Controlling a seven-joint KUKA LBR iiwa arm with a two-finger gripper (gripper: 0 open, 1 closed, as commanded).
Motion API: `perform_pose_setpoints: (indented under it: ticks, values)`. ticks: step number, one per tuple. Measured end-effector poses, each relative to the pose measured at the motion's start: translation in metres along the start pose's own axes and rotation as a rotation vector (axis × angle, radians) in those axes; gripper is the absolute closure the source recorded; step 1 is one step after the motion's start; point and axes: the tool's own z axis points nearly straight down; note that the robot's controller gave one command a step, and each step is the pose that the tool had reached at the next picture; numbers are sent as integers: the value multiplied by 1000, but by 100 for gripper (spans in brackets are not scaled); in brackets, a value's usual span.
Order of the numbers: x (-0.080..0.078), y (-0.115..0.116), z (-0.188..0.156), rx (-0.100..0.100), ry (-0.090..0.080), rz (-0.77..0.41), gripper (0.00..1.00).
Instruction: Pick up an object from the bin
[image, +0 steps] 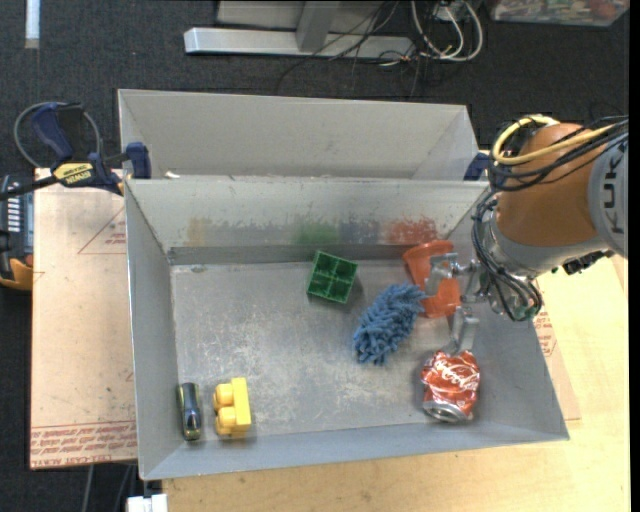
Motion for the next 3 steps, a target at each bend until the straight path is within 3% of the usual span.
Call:
perform_pose_setpoints:
  ticks: [1,2,3]
  values:
    - [-2,1,-5,1,-7,-4,0]
    - [72,-40,82,1,-10,-467,0]
    - [57,-35,16,3,-16,-323,0]
